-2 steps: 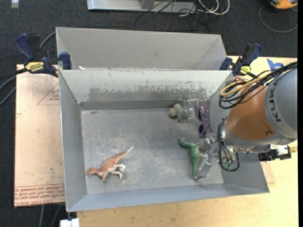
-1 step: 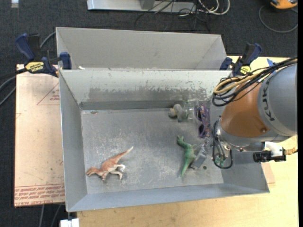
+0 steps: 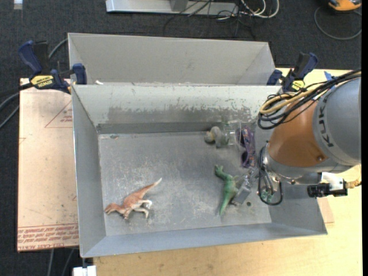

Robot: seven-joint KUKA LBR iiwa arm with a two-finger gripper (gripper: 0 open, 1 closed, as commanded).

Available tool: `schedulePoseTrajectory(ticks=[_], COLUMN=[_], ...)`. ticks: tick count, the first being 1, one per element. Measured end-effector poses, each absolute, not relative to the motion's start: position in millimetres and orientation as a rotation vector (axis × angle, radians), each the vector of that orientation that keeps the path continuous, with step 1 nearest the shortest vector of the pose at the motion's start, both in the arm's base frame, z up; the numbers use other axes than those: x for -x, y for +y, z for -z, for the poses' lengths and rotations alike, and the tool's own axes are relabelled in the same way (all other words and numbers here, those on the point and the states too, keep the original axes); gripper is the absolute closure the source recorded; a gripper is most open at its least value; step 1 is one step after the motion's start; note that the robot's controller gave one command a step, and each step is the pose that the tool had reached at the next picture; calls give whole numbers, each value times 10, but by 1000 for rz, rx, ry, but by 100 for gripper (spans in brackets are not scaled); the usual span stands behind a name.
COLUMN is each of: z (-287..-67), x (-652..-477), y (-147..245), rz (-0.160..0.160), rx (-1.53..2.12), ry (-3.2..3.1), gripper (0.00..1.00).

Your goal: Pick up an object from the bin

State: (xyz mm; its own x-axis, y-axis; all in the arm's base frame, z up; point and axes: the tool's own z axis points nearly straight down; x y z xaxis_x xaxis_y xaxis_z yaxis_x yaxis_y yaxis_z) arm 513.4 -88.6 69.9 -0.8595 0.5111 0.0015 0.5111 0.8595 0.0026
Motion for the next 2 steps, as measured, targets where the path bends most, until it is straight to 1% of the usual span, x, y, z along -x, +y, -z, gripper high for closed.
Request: schedulePoseTrajectory(ticks=[1, 2], z=[-728, -913], x=[-5122, -5109], y=[-884, -881], rz=[4, 4], rx=[831, 829], ry=[-3024, -3021], gripper=[100, 100])
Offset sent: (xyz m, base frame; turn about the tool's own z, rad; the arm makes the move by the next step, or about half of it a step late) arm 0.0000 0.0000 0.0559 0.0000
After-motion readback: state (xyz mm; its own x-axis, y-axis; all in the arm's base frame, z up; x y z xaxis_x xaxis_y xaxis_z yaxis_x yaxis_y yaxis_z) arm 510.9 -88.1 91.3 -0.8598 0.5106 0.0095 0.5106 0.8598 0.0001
